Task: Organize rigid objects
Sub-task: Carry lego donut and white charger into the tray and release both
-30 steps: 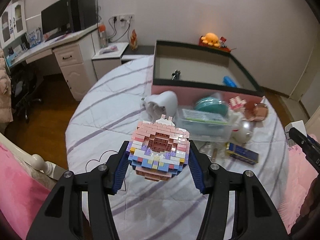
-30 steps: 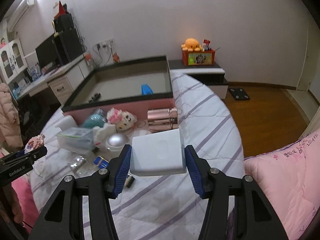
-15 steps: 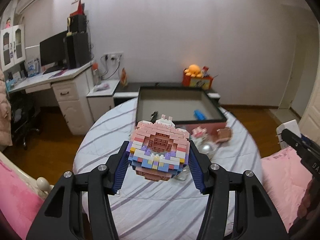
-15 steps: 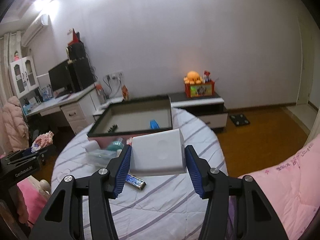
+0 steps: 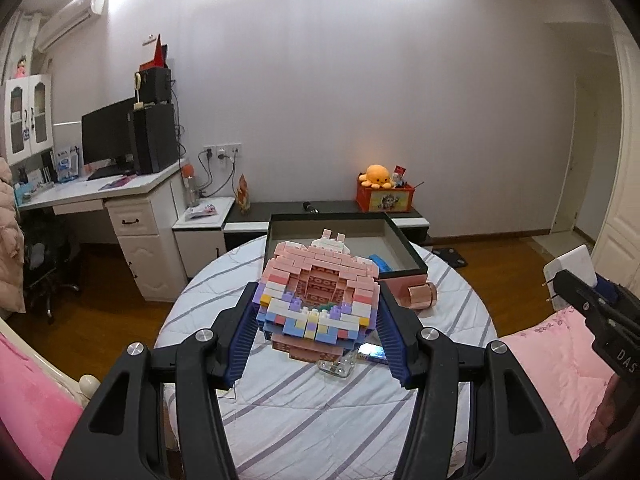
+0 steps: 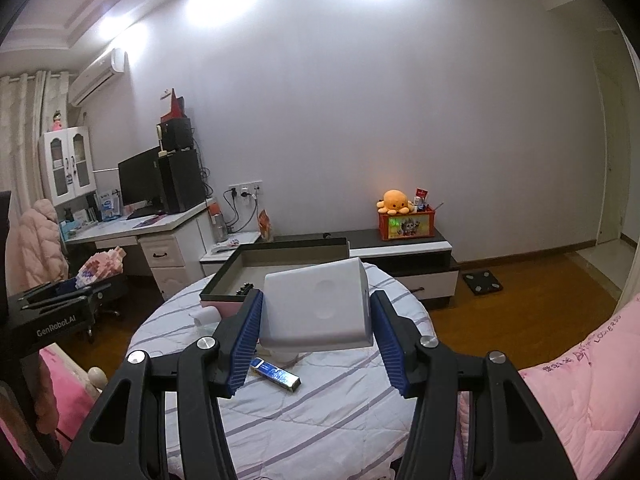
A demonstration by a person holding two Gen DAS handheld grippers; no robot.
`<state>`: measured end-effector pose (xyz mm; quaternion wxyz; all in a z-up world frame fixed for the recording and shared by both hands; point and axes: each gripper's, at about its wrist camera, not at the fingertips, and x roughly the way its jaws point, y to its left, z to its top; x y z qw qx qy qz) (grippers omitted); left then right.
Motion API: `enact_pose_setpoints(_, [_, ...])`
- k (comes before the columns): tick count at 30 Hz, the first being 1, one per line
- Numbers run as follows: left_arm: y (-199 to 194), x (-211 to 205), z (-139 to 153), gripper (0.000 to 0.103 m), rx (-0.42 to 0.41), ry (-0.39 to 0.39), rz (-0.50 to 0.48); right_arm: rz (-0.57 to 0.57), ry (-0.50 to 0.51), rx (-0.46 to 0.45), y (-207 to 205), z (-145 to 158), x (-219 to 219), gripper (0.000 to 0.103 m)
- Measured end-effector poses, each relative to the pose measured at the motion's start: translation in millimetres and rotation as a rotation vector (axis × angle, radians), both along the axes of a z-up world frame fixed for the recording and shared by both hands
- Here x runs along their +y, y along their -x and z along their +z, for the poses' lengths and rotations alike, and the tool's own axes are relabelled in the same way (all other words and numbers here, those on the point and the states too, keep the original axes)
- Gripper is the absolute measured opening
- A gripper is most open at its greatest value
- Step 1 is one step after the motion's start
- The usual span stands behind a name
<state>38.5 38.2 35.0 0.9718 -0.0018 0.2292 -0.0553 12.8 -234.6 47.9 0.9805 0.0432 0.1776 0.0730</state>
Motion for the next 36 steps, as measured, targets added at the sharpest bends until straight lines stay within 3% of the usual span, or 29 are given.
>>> enact_pose_setpoints(9, [9.9,1.5,2.0,0.056,-0.005,0.022,-0.03,0.031,-0.002,-0.011,5.5,-0.3,2.7,0.055])
enact_pose_setpoints(21, [-3.2,-3.3,-0.1,0.056,0.006,0.001,0.008,0.044,-0.012,0.013,-7.0,-5.1,1.2,0.055])
enact_pose_setpoints(31, [-59.1,-1.3,-8.4,0.056,0.062,-0.008,0.031,0.04,0.01,0.048,-54.4,-7.7,5.3,0.055])
enact_pose_setpoints(36, [-111.9,-5.3,-14.1,0.056,0.11,-0.03,0.024,0.063,0.02,0.069,-96.9,-9.9,11.0,0.055])
